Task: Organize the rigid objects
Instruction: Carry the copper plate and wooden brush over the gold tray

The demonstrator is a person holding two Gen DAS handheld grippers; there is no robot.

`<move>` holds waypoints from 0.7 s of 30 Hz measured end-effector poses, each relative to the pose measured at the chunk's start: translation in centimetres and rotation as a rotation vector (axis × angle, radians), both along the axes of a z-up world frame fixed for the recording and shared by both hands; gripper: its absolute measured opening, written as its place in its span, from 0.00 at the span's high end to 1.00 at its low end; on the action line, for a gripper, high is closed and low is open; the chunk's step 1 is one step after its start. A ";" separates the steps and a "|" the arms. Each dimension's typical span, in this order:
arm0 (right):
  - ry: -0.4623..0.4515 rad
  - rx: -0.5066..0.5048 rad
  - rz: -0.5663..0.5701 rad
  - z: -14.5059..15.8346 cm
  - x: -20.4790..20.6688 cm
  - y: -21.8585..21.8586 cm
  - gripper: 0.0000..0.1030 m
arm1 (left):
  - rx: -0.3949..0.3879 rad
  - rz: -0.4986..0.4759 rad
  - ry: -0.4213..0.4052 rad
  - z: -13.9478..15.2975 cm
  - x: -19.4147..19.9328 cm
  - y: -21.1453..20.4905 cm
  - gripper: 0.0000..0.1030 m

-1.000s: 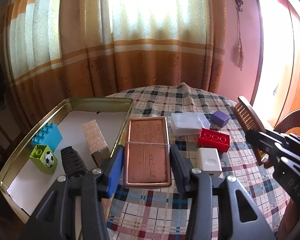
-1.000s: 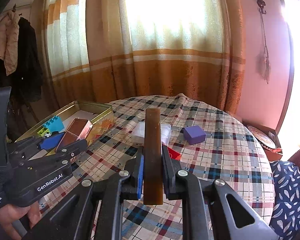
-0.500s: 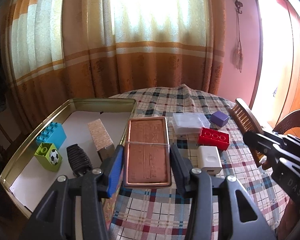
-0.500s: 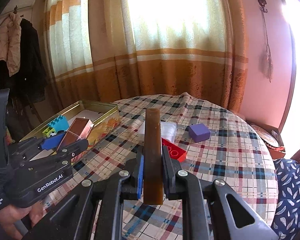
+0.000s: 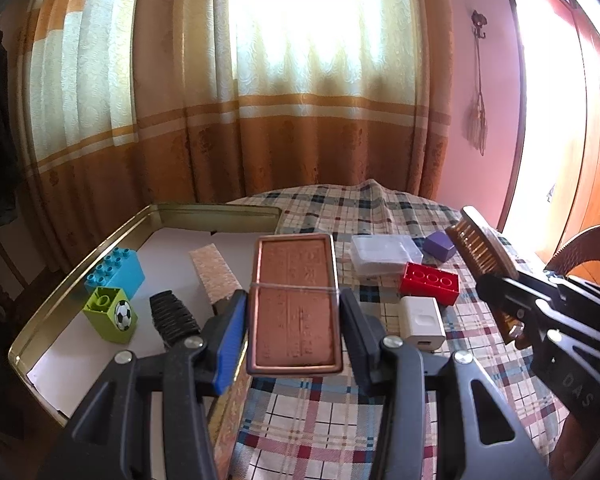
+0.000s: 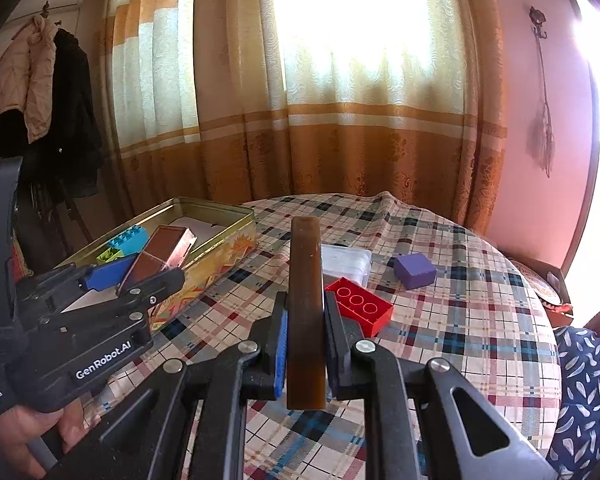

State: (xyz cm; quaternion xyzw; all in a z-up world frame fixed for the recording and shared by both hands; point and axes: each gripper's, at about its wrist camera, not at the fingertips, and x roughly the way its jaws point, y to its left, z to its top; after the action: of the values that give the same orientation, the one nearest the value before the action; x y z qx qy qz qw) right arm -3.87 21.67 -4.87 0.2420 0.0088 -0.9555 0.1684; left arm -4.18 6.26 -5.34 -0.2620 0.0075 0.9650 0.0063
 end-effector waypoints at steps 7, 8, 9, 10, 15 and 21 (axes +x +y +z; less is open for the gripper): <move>0.013 -0.002 0.004 0.2 0.4 -0.2 0.83 | 0.009 0.003 0.007 0.1 0.6 -0.5 0.56; 0.016 -0.002 0.008 0.2 0.4 -0.3 0.83 | 0.006 0.002 0.005 0.1 0.6 -0.5 0.56; 0.019 0.001 0.011 0.3 0.5 -0.4 0.83 | 0.010 0.002 0.002 0.0 0.6 -0.6 0.56; 0.021 0.002 0.013 0.3 0.5 -0.5 0.83 | 0.012 0.003 0.003 0.0 0.7 -0.7 0.56; 0.029 0.007 0.028 0.4 0.8 -1.1 0.83 | 0.017 0.004 0.007 0.1 0.8 -0.9 0.56; 0.027 0.007 0.049 0.3 0.8 -1.9 0.83 | 0.023 0.008 0.009 0.1 1.1 -1.2 0.56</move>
State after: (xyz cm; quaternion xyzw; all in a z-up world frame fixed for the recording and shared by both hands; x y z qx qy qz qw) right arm -3.05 19.82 -4.62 0.2292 0.0203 -0.9543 0.1906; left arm -3.08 5.09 -5.22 -0.2574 -0.0044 0.9663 0.0054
